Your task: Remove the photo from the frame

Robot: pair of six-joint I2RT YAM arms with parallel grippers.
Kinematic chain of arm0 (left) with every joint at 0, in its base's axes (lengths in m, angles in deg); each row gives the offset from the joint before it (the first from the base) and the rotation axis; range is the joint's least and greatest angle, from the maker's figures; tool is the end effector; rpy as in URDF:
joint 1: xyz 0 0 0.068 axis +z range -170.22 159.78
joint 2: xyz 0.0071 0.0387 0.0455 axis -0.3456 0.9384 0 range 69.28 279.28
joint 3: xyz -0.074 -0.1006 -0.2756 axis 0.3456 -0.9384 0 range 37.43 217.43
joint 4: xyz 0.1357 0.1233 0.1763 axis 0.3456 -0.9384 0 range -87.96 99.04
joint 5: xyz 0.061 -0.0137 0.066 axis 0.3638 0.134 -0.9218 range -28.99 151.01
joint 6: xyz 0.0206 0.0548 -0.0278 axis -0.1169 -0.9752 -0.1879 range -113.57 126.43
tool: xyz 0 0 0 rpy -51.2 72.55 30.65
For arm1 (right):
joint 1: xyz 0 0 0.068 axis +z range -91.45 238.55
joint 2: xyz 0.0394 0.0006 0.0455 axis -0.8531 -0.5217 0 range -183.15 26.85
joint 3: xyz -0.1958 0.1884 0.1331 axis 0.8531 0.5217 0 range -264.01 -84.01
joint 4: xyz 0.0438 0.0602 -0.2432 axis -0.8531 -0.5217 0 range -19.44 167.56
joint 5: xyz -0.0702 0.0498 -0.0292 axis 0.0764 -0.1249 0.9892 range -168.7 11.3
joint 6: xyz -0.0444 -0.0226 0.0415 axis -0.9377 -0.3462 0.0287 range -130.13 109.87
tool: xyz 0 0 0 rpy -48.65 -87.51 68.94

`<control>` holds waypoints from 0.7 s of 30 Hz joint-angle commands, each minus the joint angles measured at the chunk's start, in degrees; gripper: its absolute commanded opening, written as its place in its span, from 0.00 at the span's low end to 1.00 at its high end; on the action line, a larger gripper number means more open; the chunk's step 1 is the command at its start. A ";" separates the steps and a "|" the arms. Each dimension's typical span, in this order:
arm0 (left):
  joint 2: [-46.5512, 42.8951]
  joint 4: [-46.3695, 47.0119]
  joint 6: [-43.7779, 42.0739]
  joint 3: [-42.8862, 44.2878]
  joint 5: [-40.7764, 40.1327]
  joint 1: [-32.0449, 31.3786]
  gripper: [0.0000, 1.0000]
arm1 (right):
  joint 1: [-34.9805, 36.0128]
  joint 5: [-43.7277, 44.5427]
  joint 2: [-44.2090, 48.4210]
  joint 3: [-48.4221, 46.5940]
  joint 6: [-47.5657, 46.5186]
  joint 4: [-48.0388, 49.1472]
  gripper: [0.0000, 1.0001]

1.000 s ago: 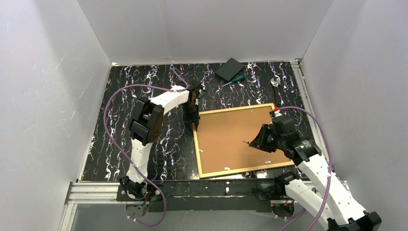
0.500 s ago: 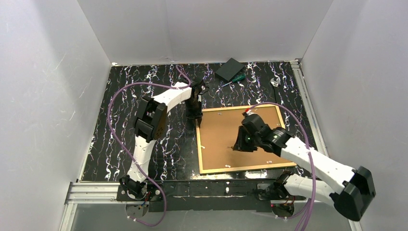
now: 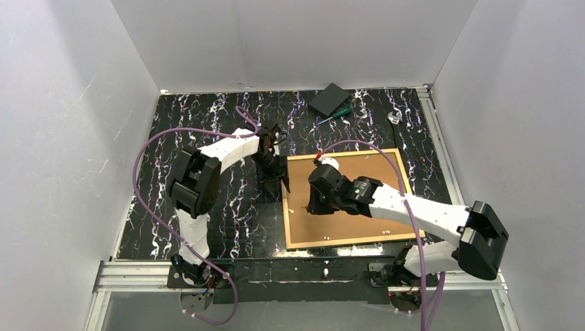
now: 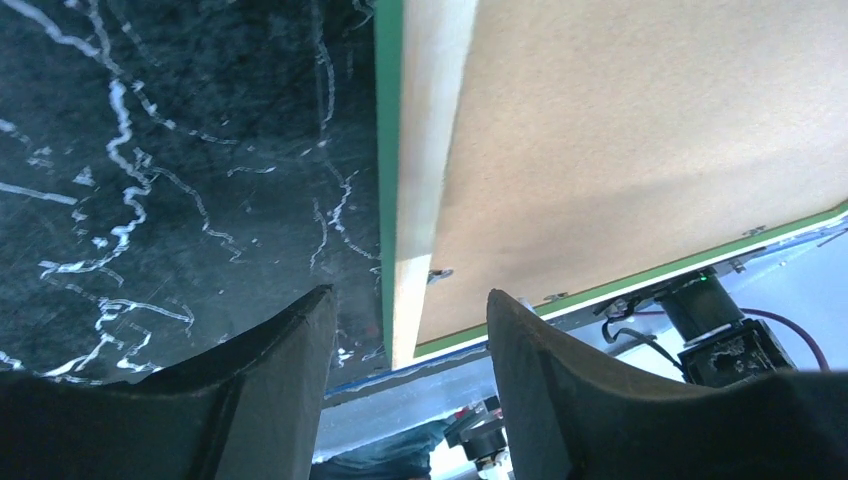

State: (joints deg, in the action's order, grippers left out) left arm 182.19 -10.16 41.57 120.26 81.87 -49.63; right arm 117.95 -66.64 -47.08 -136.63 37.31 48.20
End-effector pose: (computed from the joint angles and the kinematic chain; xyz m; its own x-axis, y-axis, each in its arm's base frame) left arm 0.3826 -0.2364 0.2260 -0.9205 -0.0985 -0.3782 0.1608 0.7866 -0.5962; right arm 0.1413 0.2182 0.2707 -0.8367 0.0003 -0.5477 -0.2337 0.9042 0.3575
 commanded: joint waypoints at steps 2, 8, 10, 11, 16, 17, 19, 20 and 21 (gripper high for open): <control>0.70 -1.61 1.05 -1.89 6.25 -0.12 0.56 | 2.29 2.35 -3.56 -4.60 1.39 2.35 0.01; 2.29 -0.68 1.93 -1.82 6.75 -1.01 0.53 | 3.60 2.23 -6.19 -5.28 2.65 3.04 0.01; 2.76 -0.68 2.02 -2.25 6.43 -1.26 0.46 | 4.11 2.28 -7.07 -5.54 3.00 2.99 0.01; 3.00 -0.66 2.17 -2.41 6.39 -1.26 0.41 | 4.25 2.31 -7.36 -5.69 3.15 2.93 0.01; 4.06 -1.70 1.89 -2.14 4.95 -1.27 0.24 | 5.50 3.43 -7.70 -5.74 3.62 2.78 0.01; 4.29 -1.92 1.84 -2.10 4.82 -1.27 0.19 | 5.55 3.49 -7.72 -5.82 3.62 2.59 0.01; 4.48 -1.97 1.94 -2.14 4.59 -1.27 0.14 | 5.64 3.78 -7.66 -5.83 3.62 2.28 0.01; 4.47 -2.10 1.92 -2.14 4.40 -1.27 0.11 | 5.72 3.84 -7.54 -5.77 3.62 2.25 0.01; 4.45 -2.21 1.80 -2.10 4.10 -1.27 0.10 | 5.73 3.92 -7.62 -5.74 3.51 2.26 0.01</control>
State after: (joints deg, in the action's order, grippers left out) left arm 185.27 -6.44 43.45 119.18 85.48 -50.31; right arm 123.22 -64.87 -54.56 -139.85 39.82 49.49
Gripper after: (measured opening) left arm 0.129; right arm 0.261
